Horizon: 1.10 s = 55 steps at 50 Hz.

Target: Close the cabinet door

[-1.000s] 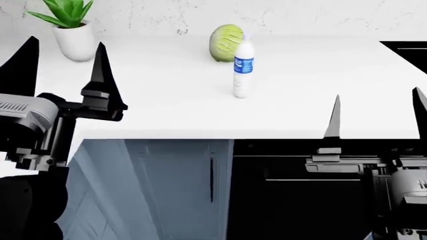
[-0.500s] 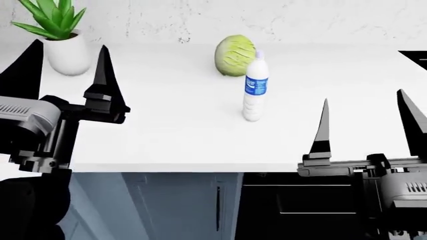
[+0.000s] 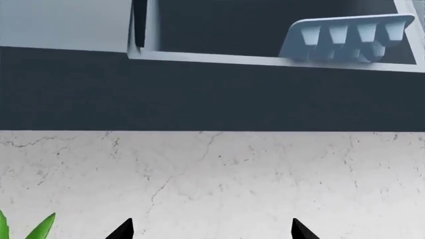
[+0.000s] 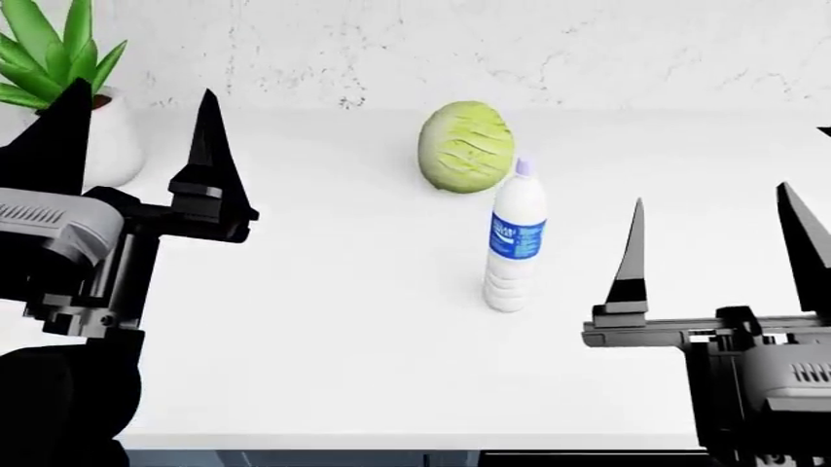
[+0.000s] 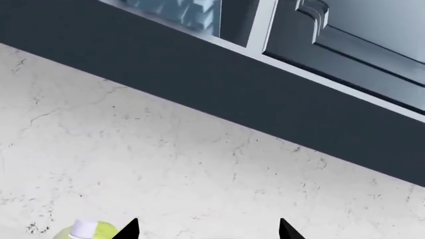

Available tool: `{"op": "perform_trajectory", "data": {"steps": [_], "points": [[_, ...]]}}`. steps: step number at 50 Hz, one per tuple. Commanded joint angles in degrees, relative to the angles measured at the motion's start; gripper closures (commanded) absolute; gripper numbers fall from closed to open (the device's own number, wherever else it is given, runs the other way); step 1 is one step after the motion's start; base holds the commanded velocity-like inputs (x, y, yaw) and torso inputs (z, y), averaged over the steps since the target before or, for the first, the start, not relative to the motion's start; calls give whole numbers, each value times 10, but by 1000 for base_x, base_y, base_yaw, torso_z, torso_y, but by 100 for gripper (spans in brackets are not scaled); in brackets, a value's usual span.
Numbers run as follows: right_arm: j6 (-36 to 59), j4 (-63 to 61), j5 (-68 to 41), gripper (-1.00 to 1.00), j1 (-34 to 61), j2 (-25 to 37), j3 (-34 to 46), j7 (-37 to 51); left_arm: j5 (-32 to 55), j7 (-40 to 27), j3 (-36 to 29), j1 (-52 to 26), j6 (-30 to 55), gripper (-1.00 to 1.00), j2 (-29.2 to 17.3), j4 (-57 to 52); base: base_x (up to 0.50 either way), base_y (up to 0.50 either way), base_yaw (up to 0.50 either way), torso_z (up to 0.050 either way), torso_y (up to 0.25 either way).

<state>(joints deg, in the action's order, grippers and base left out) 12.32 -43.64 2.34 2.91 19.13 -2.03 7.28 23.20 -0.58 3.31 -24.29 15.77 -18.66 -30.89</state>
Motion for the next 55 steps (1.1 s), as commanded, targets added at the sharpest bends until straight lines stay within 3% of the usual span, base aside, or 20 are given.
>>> {"op": "perform_trajectory", "data": {"steps": [1,8,43,55], "points": [[-12,5,0,-100,-6,-3,-5,10,1,0,-2,2,-8,-100,-1,-1,0,0,0,0,0],[-15,5,-3,-100,-7,-2,-4,12,2,4,4,5,-32,-100,2,1,0,0,0,5,0],[1,0,-17,-100,-4,5,-4,14,12,-6,0,0,-21,-100,-10,-9,0,0,0,50,9],[-15,5,-14,-100,-9,6,-5,21,40,-17,15,-3,-13,-100,-6,-8,255,0,0,25,7]]}}
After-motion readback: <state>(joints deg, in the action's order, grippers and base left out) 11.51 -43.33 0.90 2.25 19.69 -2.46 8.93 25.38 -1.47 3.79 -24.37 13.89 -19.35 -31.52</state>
